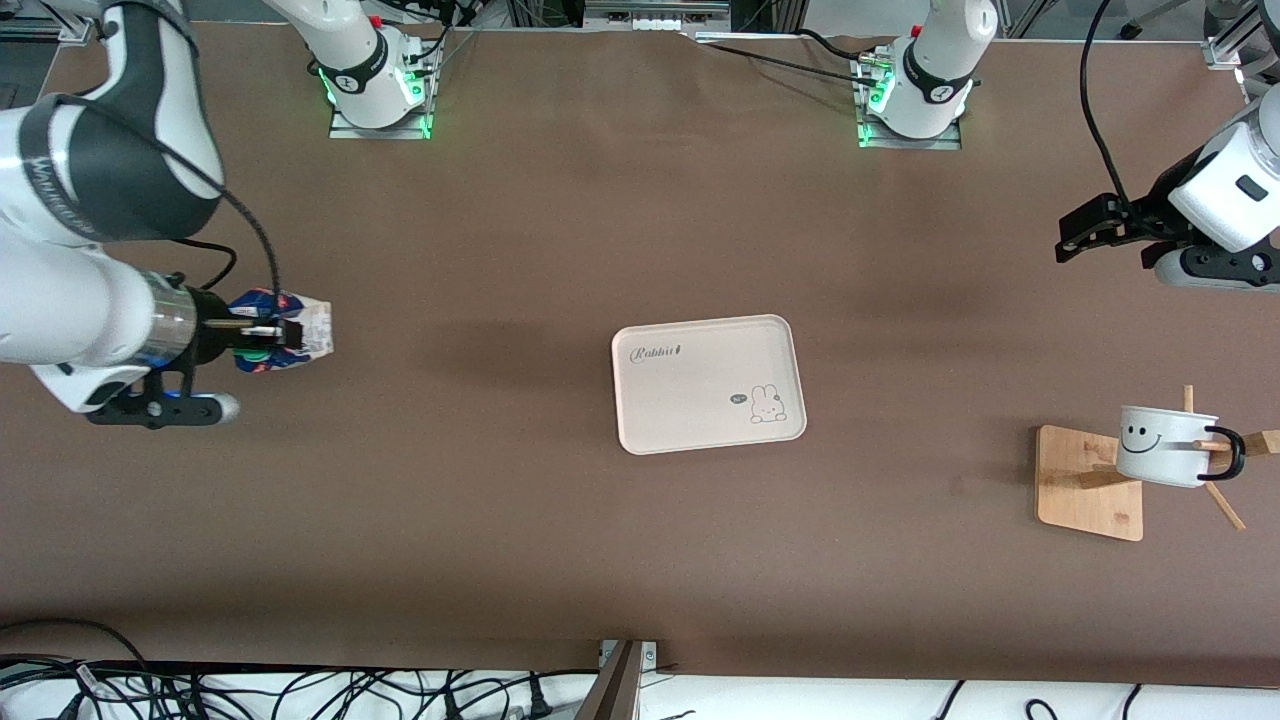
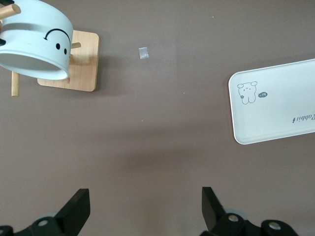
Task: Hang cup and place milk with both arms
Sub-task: 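Carry the milk carton away from the tray with the right gripper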
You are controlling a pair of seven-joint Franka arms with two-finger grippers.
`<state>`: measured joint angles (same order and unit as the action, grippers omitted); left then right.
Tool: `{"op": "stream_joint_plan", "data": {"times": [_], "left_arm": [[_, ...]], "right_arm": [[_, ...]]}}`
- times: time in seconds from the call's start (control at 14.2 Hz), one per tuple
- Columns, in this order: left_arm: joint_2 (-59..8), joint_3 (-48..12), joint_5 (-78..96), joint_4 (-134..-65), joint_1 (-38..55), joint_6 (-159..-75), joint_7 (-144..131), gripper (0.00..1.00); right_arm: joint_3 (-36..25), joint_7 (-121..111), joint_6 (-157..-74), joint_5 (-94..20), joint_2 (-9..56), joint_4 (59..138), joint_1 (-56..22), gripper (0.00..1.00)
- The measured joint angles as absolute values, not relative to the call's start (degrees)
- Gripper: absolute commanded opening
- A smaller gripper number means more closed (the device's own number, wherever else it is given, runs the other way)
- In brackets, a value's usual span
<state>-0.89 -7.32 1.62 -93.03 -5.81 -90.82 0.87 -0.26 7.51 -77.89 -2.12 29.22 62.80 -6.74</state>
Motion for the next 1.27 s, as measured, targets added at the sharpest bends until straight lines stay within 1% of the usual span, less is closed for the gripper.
{"op": "stream_joint_plan", "data": {"times": [0.28,0.71,1.27], "left_arm": [[-0.8,-7.8,1.6,-93.0,-6.2,-91.4,-1.2,1.0],[-0.5,-7.8,1.6,-92.3,-6.5,-93.2,-3.2,1.0],[-0.9,-8.3,1.6,-91.6,-7.7,-93.9,-3.1,1.0]], "right_arm": [[-0.7,6.3,-79.4,-5.2,29.2,64.6,-3.5,0.18],[-0.9,2.2,-91.4,-5.5,29.2,71.6,-3.5,0.18],[-1.2,-1.4,-103.4,-7.9,29.2,79.9,-3.3,0.18]]}}
